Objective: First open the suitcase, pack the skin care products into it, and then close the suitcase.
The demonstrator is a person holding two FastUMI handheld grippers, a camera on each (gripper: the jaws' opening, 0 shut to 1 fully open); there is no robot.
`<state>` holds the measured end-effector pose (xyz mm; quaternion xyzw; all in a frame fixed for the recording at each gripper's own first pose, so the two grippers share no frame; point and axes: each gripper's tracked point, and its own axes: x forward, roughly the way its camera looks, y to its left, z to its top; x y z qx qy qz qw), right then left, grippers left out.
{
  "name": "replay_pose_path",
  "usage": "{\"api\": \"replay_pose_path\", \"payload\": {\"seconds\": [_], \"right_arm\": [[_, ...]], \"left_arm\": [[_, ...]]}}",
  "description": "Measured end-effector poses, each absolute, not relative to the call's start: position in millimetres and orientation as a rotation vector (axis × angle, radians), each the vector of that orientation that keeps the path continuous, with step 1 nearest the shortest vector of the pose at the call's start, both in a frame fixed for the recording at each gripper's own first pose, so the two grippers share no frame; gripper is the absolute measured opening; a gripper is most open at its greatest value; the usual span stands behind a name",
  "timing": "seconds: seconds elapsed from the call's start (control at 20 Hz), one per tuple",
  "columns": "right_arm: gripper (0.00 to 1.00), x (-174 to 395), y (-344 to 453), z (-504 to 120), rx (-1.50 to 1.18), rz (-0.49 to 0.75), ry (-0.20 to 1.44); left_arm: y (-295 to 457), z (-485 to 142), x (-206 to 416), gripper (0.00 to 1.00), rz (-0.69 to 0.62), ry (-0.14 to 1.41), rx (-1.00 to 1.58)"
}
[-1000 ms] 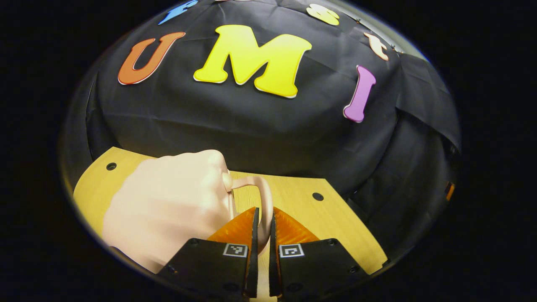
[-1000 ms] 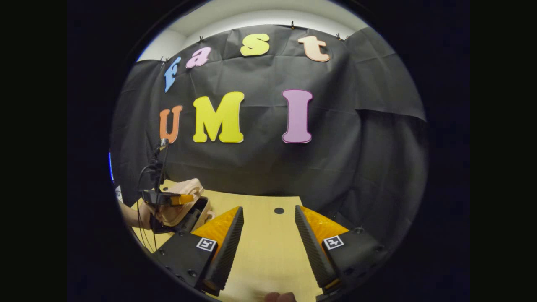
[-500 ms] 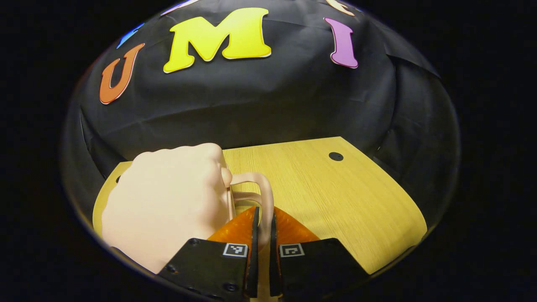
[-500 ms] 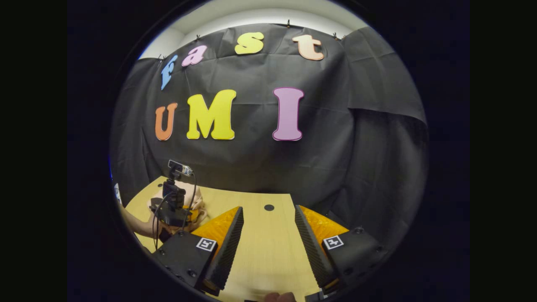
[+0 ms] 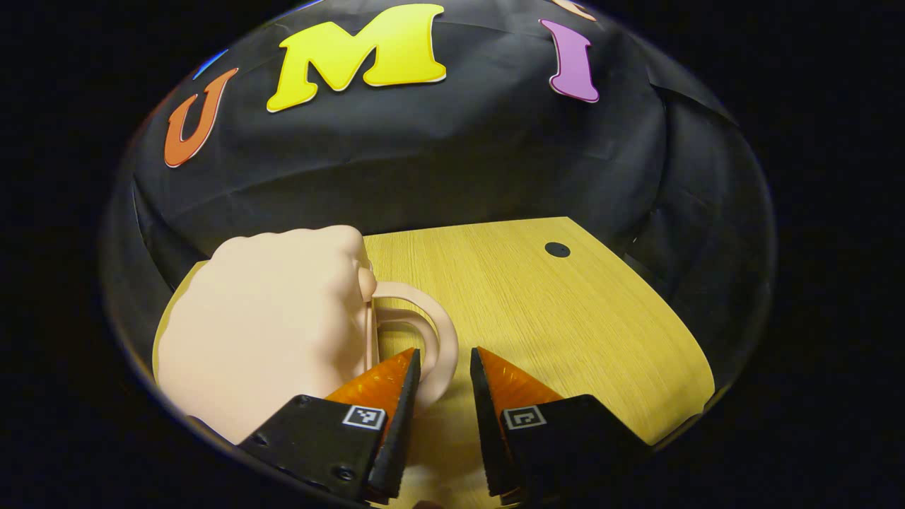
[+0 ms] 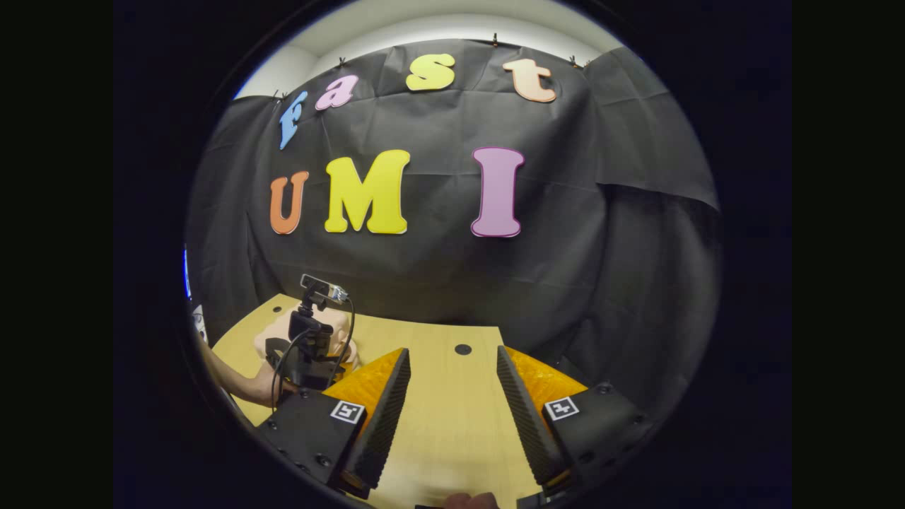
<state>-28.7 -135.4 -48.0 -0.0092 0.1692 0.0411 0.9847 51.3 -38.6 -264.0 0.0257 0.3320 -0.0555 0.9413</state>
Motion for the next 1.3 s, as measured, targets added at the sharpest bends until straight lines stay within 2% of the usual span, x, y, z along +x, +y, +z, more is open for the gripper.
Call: {"api": "replay_pose_path", "payload": {"seconds": [0.05,0.1,0.15,0.35,0.6,0.75,0.8,1.0,1.3], "right_arm": [[0.74,-27.4,-130.7,-47.7,-0.024,0.093,0.336],[0.74,-25.2,-125.4,-45.6,-0.03,0.105,0.328],[0.74,-21.6,-118.4,-42.0,-0.035,0.116,0.318],[0.72,1.3,-78.4,-17.5,-0.023,0.163,0.257],[0.76,26.1,-12.5,15.4,-0.013,0.222,0.184],[0.79,31.5,16.5,39.7,-0.024,0.223,0.117],[0.79,33.1,24.1,48.5,-0.029,0.215,0.092],[0.8,32.8,44.4,71.6,-0.025,0.139,0.019],[0.8,19.8,75.5,75.2,-0.026,0.11,-0.007]], "left_arm": [[-38.2,-255.7,45.9,0.59,-0.109,0.666,0.044],[-37.4,-243.6,41.0,0.75,-0.109,0.65,0.032],[-35.4,-229.6,36.1,0.79,-0.109,0.622,0.025],[-4.7,-135.9,26.1,0.84,-0.053,0.429,0.026],[42.4,-25.4,0.3,0.9,0.018,0.214,-0.002],[65.5,20.9,-14.2,1.0,0.046,0.128,0.007],[71.7,31.8,-19.7,0.95,0.054,0.106,0.01],[95.2,60.9,-36.3,0.95,0.074,0.049,-0.014],[122.3,66.4,-53.1,0.95,0.082,0.035,-0.027]]}}
